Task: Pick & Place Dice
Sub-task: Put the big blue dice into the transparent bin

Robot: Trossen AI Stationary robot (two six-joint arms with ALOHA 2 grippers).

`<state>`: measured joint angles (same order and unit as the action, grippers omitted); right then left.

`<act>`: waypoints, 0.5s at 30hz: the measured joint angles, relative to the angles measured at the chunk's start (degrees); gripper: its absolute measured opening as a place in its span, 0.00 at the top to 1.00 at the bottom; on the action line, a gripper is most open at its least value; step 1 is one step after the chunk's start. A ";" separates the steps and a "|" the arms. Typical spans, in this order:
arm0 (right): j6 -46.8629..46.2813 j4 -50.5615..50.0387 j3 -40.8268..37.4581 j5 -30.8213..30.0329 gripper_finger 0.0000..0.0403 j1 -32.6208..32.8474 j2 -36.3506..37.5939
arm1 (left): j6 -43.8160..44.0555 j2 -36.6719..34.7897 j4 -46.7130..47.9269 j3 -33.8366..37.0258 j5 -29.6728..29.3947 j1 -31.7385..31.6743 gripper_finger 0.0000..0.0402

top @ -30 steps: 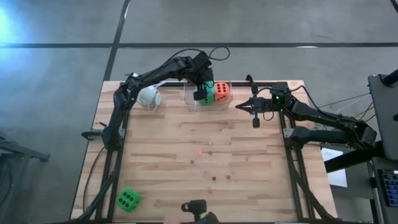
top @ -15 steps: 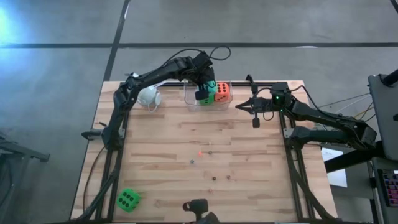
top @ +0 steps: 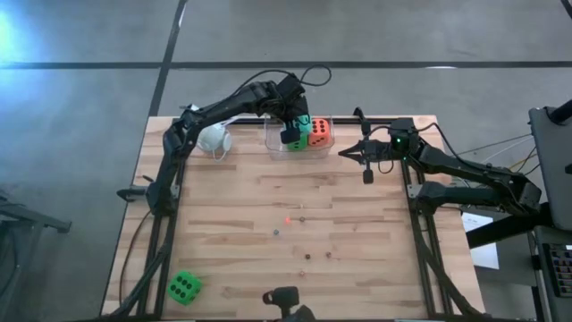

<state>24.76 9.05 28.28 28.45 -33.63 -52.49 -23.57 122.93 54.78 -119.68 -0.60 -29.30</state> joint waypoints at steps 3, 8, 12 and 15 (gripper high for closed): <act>0.74 2.44 0.00 0.03 0.98 -0.01 0.01 | -0.20 0.00 -0.01 0.00 0.00 0.00 0.00; -2.94 7.93 -0.09 0.05 0.98 0.09 -1.33 | -0.22 0.00 -0.02 0.00 0.00 0.00 0.00; -6.77 17.17 0.62 -0.07 0.98 -0.27 -6.07 | -0.24 0.00 -0.02 0.00 0.12 0.07 0.00; -7.99 18.99 3.40 -0.02 0.98 -0.52 -11.27 | -0.24 0.00 -0.02 0.00 0.18 0.22 0.00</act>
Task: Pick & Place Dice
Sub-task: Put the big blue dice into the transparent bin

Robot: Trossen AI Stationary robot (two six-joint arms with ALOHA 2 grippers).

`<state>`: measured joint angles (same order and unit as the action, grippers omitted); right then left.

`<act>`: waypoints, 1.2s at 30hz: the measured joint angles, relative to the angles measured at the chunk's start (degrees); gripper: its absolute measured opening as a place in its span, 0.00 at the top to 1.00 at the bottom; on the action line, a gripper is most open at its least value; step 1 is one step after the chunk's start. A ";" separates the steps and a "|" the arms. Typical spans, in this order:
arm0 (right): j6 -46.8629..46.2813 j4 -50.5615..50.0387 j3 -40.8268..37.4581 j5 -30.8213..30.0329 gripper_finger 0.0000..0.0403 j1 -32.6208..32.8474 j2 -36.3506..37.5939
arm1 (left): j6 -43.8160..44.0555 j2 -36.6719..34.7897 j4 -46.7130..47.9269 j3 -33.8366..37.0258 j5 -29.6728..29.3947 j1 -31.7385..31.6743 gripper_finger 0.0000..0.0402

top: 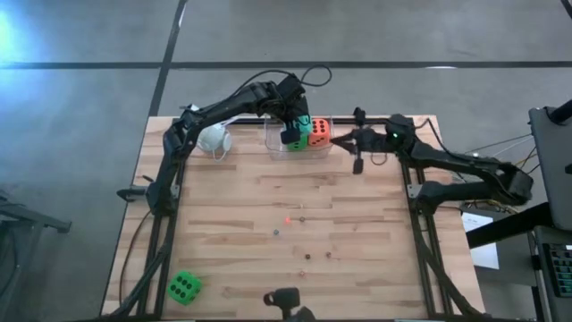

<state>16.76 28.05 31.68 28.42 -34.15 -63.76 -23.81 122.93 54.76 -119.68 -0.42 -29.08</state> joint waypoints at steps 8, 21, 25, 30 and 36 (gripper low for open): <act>-0.08 -0.83 10.79 0.15 0.98 -1.67 -15.30 | -0.17 0.00 0.16 0.00 0.02 0.62 0.00; 2.93 -10.17 25.93 0.77 0.98 -3.26 -30.51 | -0.17 0.00 1.42 0.00 0.02 0.65 0.00; 3.14 -11.65 28.99 0.77 0.98 -3.26 -33.46 | -0.39 0.00 1.55 0.02 -0.19 0.61 0.00; 3.32 -14.09 30.67 0.72 0.98 -3.37 -34.63 | -0.39 0.00 1.64 0.04 -0.20 0.63 0.00; 3.17 -14.60 30.03 -0.02 0.98 -3.61 -33.84 | -1.88 0.00 1.18 0.02 0.00 0.70 0.00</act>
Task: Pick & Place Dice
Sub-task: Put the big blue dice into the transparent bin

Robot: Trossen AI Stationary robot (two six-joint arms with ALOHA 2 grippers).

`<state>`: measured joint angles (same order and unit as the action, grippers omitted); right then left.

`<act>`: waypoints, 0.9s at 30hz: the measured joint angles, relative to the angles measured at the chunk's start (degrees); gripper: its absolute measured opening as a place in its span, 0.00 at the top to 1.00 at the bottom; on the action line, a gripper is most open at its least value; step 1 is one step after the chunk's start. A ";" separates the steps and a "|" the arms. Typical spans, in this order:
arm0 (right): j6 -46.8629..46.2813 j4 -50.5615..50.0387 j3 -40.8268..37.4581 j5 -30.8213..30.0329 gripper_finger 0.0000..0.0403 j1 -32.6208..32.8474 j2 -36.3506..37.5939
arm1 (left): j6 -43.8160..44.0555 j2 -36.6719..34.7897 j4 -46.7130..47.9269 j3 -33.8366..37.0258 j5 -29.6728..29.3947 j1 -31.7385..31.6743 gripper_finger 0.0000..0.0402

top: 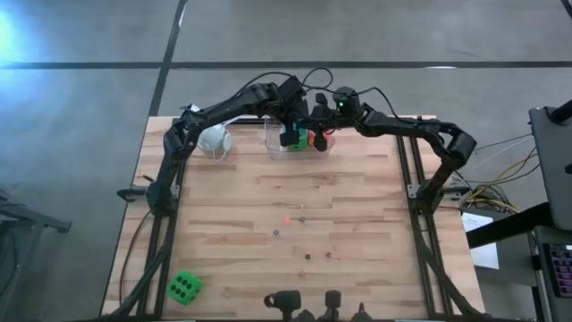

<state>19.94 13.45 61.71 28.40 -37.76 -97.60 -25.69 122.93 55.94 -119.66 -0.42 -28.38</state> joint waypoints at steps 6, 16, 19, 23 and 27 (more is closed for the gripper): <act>-0.03 0.01 -0.13 -2.56 0.98 -0.09 -0.65 | -0.01 0.02 -0.06 0.01 -0.19 -0.07 0.00; 0.45 4.03 -0.24 -4.55 0.98 -0.08 -0.37 | -1.38 0.02 -0.67 0.02 0.48 0.07 0.00; 1.22 4.24 -0.24 -3.30 0.98 -0.05 -0.41 | -1.39 0.02 -0.67 0.02 0.41 0.03 0.00; 1.70 3.90 -0.24 -2.73 0.98 0.02 -0.42 | -1.52 0.02 -0.90 0.02 0.22 0.00 0.00; 2.76 3.84 -0.24 -2.69 0.98 0.03 -0.44 | -1.52 0.02 -1.61 0.02 0.22 0.00 0.00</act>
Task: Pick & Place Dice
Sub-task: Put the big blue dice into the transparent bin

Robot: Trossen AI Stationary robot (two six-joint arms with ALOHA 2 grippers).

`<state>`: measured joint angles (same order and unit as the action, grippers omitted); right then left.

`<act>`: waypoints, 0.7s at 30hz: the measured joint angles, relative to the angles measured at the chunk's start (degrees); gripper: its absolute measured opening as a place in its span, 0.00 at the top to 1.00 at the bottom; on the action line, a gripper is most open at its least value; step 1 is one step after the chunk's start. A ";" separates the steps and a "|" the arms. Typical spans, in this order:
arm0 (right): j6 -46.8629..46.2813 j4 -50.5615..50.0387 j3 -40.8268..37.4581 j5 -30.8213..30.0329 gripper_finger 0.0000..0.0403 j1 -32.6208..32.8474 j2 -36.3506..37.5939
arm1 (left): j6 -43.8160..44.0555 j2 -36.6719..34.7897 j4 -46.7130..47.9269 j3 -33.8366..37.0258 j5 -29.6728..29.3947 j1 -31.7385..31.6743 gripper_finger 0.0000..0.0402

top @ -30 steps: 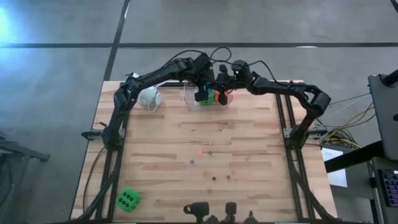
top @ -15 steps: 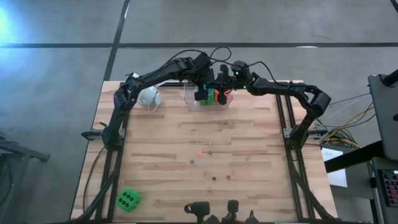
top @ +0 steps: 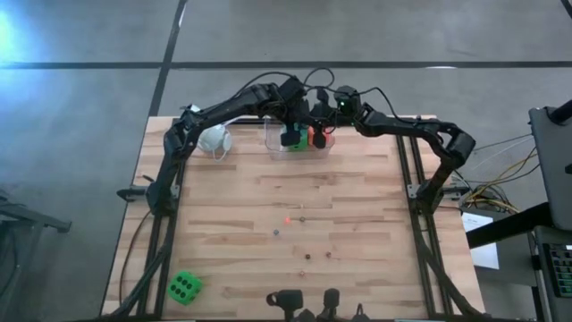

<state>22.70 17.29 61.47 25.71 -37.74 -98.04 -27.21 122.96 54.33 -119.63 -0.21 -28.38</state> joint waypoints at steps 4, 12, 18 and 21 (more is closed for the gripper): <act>0.02 -0.55 0.00 0.10 0.98 0.10 -0.16 | 0.00 0.00 -0.95 0.00 -0.17 -0.02 0.00; 0.21 2.20 0.63 0.54 0.98 0.24 -3.26 | 0.01 0.11 -0.27 0.07 -0.70 -0.09 0.00; -0.43 0.19 1.65 -0.04 0.98 0.21 -4.04 | 0.17 0.10 -1.01 0.07 -0.37 -0.15 0.00; -0.39 -0.98 1.86 -1.16 0.98 0.17 -4.00 | 0.14 0.09 -1.44 -0.04 0.16 0.02 0.01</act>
<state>22.31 16.31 63.33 24.55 -37.57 -102.04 -27.07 123.04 52.89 -119.68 -0.05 -28.36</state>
